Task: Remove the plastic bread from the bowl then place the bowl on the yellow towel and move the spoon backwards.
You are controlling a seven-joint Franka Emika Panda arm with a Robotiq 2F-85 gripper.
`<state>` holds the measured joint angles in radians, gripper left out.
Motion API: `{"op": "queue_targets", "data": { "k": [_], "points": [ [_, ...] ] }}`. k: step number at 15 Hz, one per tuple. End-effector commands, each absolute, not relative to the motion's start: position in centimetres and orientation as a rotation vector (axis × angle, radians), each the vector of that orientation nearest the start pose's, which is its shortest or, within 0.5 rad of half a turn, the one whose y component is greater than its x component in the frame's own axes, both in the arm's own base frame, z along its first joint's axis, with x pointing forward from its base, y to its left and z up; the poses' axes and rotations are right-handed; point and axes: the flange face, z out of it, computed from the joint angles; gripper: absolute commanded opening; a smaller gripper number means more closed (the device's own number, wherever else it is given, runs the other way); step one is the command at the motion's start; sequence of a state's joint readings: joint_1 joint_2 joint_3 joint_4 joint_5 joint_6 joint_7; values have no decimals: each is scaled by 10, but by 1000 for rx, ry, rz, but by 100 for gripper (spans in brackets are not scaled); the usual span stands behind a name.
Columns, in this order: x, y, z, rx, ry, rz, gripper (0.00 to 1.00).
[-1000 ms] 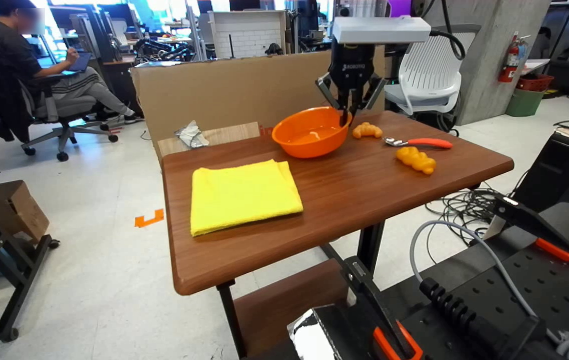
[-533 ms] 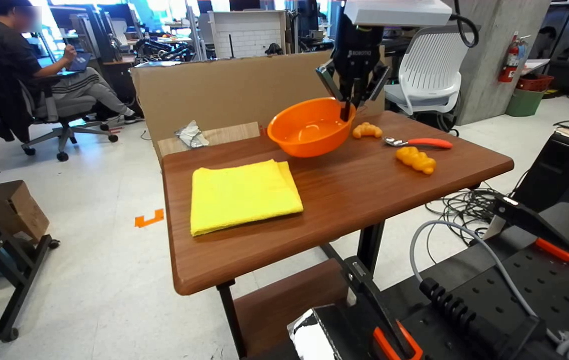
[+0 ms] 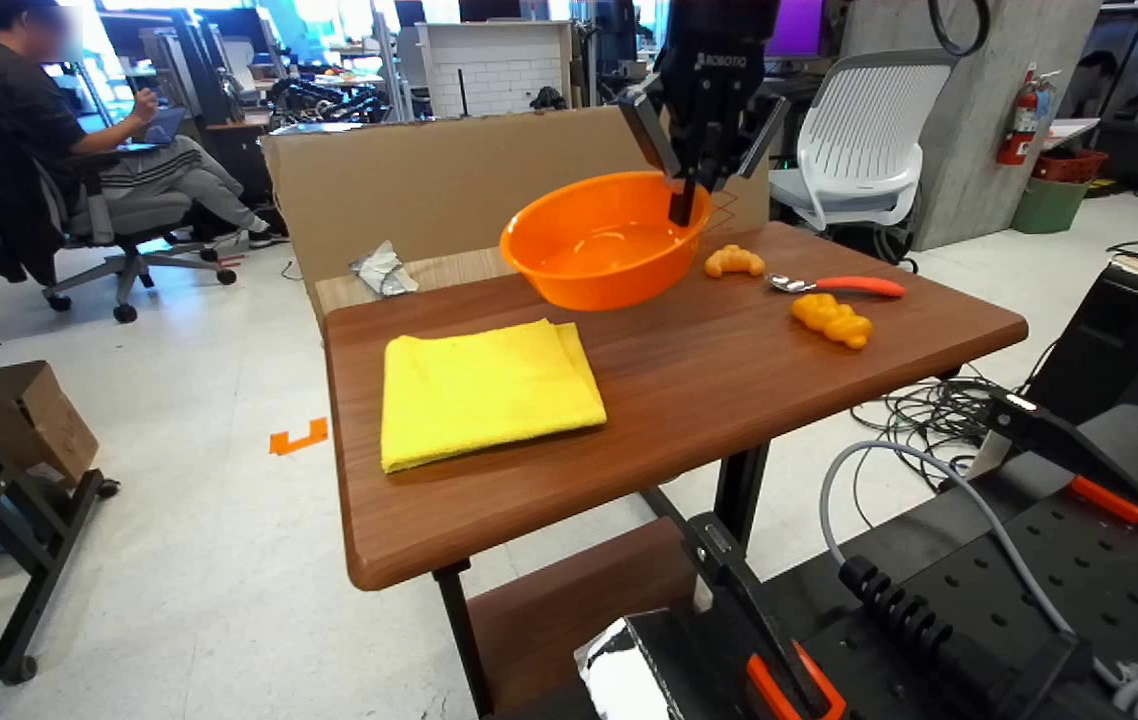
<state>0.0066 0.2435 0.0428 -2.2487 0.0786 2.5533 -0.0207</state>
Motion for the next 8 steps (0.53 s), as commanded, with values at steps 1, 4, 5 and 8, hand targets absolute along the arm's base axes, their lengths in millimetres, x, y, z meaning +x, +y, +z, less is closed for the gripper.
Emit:
{"op": "queue_targets", "data": {
  "k": [1,4,5,8],
  "points": [
    [529,45,271,-3066,-70,-106,2],
    [525,60,267,-3063,-107,-78,2],
    [526,64,263,-3063,-116,-66,2],
    [526,74,257,-3064,-138,-42,2]
  ]
}}
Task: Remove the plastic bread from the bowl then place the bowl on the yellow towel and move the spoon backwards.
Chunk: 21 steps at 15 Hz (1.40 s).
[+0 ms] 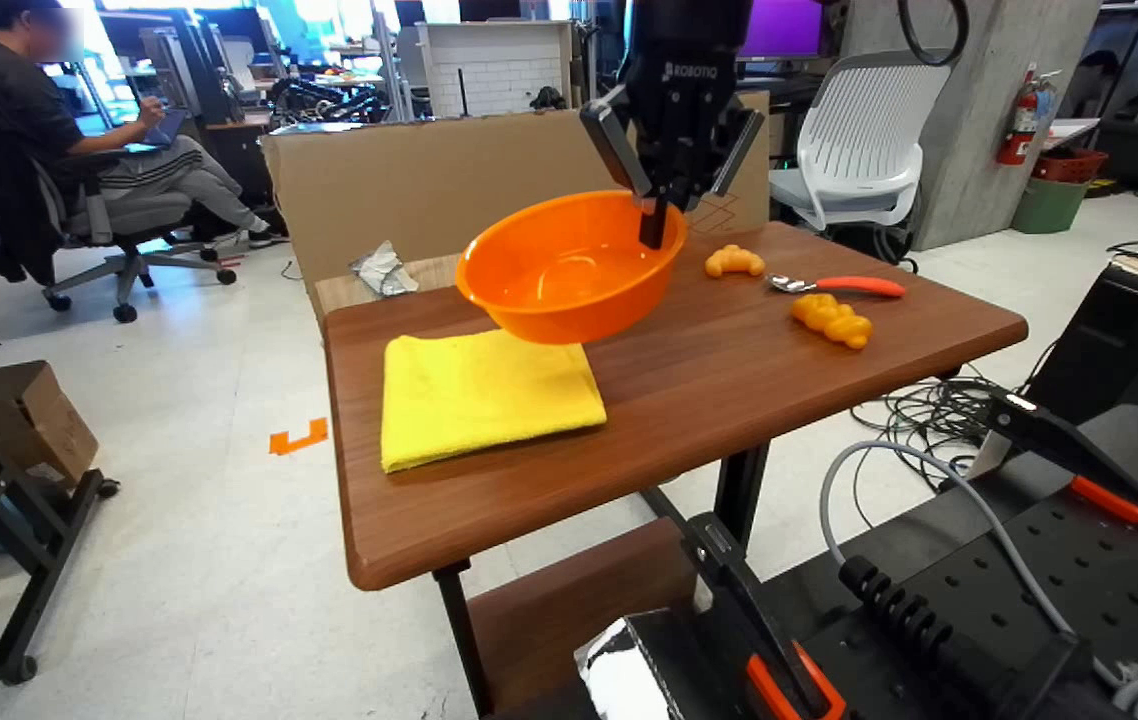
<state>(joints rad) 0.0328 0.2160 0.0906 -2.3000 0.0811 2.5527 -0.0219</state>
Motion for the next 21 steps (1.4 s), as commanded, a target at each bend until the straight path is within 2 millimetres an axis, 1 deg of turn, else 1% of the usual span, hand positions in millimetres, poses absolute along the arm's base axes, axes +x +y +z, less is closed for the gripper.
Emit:
{"op": "queue_targets", "data": {
  "k": [1,6,13,21],
  "points": [
    [527,78,255,-3065,-147,-35,2],
    [530,88,242,-3071,-166,-1,2],
    [538,93,220,-3078,-175,53,2],
    [548,100,208,-3092,-174,73,2]
  ]
}}
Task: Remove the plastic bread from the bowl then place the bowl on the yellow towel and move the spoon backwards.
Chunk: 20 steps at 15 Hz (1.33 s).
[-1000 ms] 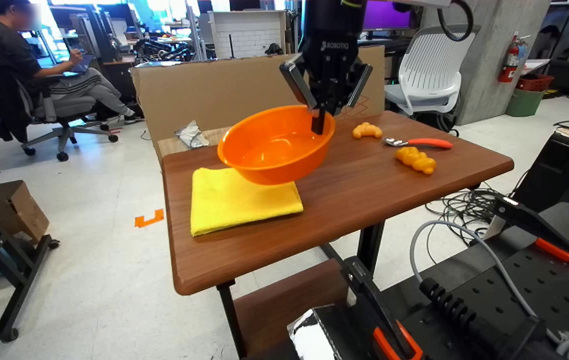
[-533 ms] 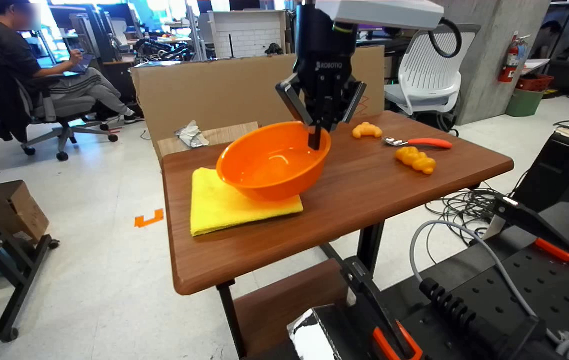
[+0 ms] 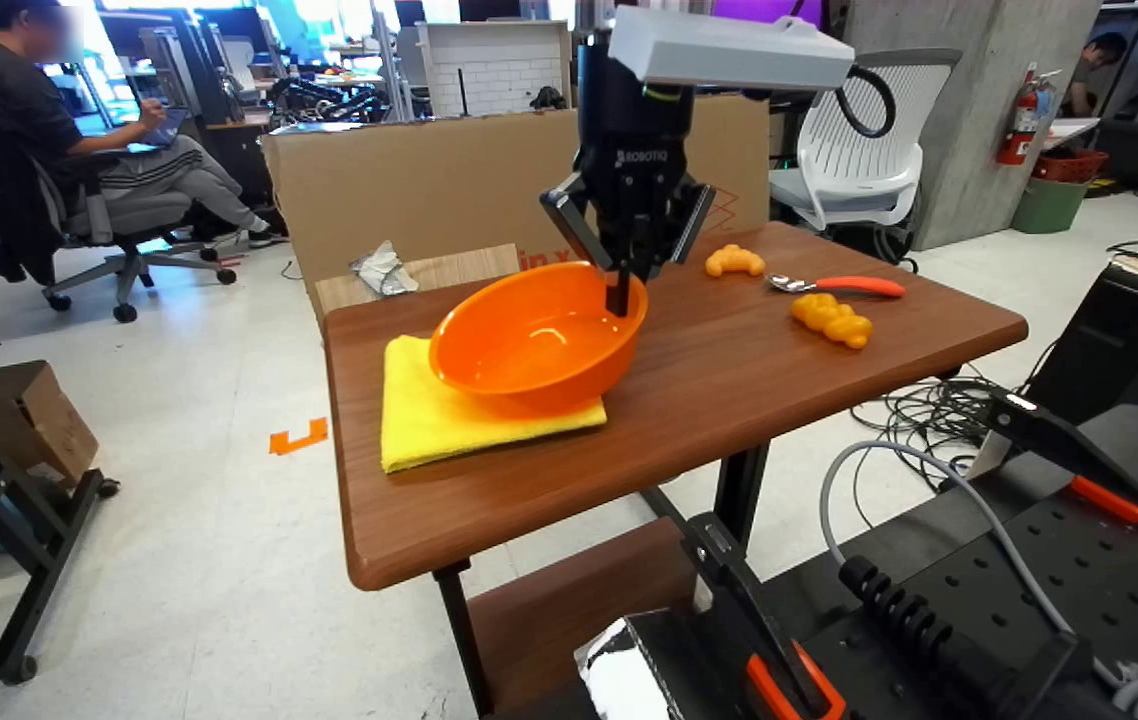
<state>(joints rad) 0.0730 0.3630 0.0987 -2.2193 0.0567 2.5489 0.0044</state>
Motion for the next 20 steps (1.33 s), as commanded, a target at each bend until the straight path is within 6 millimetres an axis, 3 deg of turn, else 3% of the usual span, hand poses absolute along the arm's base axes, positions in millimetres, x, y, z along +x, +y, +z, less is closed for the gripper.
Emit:
{"op": "queue_targets", "data": {
  "k": [1,6,7,8,17,20],
  "points": [
    [549,100,206,-3095,-176,77,2],
    [553,103,203,-3110,-176,85,2],
    [553,104,203,-3111,-174,88,34],
    [554,104,203,-3112,-171,92,35],
    [555,103,205,-3110,-162,115,99],
    [554,102,208,-3107,-162,124,100]
  ]
}}
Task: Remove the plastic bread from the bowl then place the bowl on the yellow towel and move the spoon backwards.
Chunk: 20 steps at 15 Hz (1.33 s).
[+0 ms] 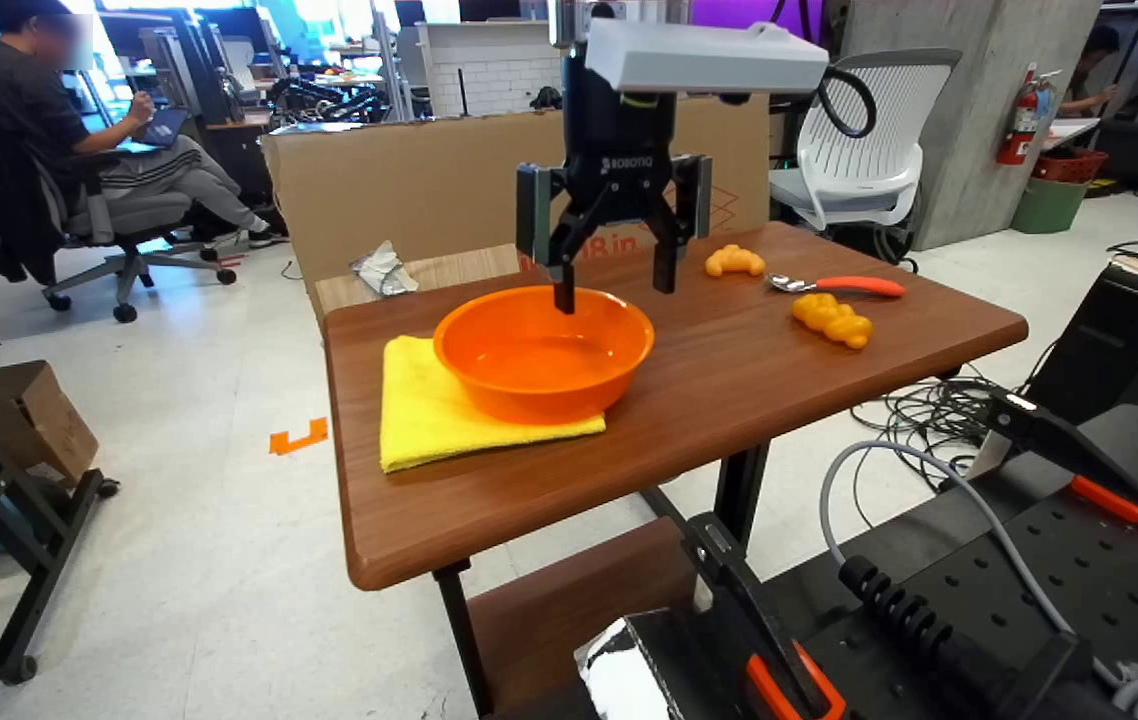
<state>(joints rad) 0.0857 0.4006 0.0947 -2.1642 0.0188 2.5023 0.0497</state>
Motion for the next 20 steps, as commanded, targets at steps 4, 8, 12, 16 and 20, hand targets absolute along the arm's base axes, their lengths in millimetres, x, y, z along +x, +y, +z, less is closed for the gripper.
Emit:
{"op": "queue_targets", "data": {
  "k": [4,8,12,16,20],
  "points": [
    [551,98,221,-3097,-160,110,100],
    [549,90,249,-3079,-144,65,100],
    [556,68,282,-3067,-86,24,100],
    [572,25,311,-3077,-1,-13,100],
    [589,-30,325,-3101,39,-32,100]
  ]
}}
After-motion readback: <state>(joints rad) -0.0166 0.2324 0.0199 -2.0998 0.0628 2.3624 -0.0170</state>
